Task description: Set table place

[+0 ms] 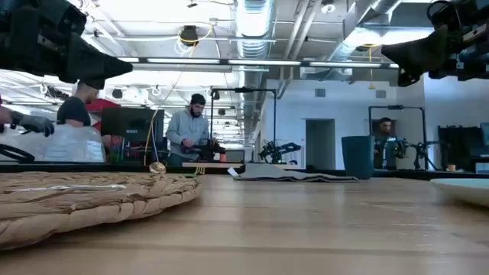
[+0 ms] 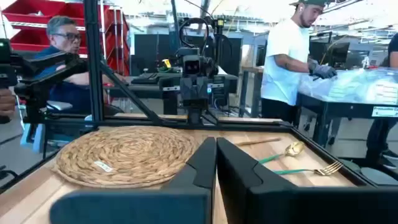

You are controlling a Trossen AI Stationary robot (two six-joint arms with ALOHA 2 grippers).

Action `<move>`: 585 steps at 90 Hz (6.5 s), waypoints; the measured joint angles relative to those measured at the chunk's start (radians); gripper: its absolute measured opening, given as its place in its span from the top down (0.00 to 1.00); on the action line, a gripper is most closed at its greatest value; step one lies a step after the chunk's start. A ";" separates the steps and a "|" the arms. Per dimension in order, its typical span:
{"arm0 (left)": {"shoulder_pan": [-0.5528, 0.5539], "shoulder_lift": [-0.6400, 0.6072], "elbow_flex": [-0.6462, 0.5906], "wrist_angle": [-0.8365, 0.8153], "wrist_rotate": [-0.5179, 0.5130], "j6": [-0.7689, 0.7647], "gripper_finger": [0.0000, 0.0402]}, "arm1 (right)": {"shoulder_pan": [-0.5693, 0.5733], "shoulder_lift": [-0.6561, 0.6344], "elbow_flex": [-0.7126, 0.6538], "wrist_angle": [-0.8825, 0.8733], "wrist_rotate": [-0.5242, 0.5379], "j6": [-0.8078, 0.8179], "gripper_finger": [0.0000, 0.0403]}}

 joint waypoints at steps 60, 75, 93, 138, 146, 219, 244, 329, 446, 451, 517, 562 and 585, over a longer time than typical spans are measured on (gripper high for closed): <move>0.000 0.000 0.000 0.025 -0.046 -0.087 1.00 | 0.000 0.000 0.000 -0.003 -0.001 0.104 1.00; 0.000 0.008 0.087 0.055 -0.280 -0.377 1.00 | 0.000 0.000 0.000 0.041 -0.001 0.279 1.00; 0.000 0.134 0.489 -0.239 -0.579 -0.343 1.00 | 0.002 0.000 0.000 0.125 -0.005 0.428 1.00; 0.422 0.959 1.366 -1.731 -0.292 -0.968 1.00 | 0.001 0.000 0.000 0.124 -0.004 0.522 1.00; 0.502 0.995 1.339 -1.622 -0.092 -0.854 1.00 | 0.001 0.000 0.000 0.124 0.007 0.522 1.00; 0.736 1.000 0.943 -1.202 0.225 -1.109 0.99 | 0.007 0.001 0.000 0.069 0.008 0.515 1.00; 0.731 0.997 0.837 -1.042 0.437 -1.085 0.78 | 0.007 0.001 0.000 0.067 0.008 0.514 1.00; 0.770 1.116 0.837 -1.189 0.209 -1.393 0.50 | 0.008 0.001 0.000 0.063 -0.001 0.515 1.00; 0.779 1.285 0.689 -0.932 0.251 -1.391 0.73 | 0.009 0.001 0.000 0.066 -0.032 0.522 1.00; 0.779 1.286 0.689 -0.925 0.253 -1.392 0.81 | 0.009 0.001 0.000 0.068 -0.032 0.522 1.00; 0.358 1.031 0.677 -1.038 0.250 -1.774 1.00 | 0.009 0.001 0.000 0.072 -0.053 0.586 1.00; -0.192 1.088 0.826 -1.051 0.161 -2.321 1.00 | 0.009 0.001 0.000 0.070 -0.058 0.546 1.00; -0.294 1.291 1.115 -1.214 0.151 -2.308 1.00 | 0.010 0.001 0.000 0.063 -0.061 0.547 1.00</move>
